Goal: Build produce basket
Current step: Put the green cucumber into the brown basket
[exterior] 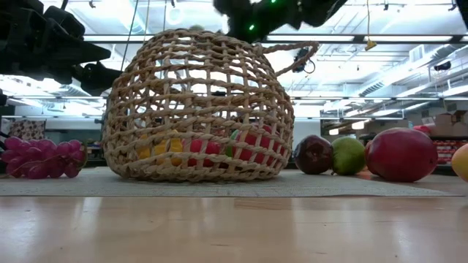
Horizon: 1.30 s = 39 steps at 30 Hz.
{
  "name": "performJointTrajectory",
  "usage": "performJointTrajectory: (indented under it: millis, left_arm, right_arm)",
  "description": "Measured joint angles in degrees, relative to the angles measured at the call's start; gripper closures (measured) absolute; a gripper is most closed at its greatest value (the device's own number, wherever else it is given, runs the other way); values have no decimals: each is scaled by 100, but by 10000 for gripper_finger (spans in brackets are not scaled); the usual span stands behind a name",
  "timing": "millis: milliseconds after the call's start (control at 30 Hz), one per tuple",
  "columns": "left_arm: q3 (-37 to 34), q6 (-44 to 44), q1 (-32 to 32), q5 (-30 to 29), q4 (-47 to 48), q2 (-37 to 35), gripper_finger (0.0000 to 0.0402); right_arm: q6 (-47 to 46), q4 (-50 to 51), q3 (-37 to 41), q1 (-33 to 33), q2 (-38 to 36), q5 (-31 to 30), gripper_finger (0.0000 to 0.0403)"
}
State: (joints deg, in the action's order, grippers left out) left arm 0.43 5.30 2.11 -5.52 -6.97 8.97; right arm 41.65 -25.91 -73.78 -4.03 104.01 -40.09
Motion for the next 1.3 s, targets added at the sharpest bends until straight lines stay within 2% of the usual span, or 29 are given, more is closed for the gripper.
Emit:
performJointTrajectory:
  millis: [167,333,633,867,967,1033,1133,1300]
  left_arm:
    - [0,0,0,2,-2,0,15]
    - [0,-2,0,2,-12,0,15]
    - [0,-7,-1,2,-15,0,15]
    - [0,-6,-2,2,-12,0,15]
    - [0,-5,-2,-1,-7,0,15]
    - [0,-2,-2,-4,-1,0,15]
    - [0,-6,-2,-2,-5,0,15]
    - [0,0,0,2,16,0,15]
  right_arm:
    - [133,20,-120,-4,451,334,243]
    - [241,148,-125,0,724,413,243]
    - [-313,806,-133,-2,721,970,243]
    - [-473,837,-126,-2,721,952,243]
    - [-1057,733,-120,-30,721,700,243]
    - [-1485,742,-120,-50,721,740,243]
    - [-2025,998,-138,-110,721,1104,243]
    - [-3021,2731,-806,-351,755,2101,243]
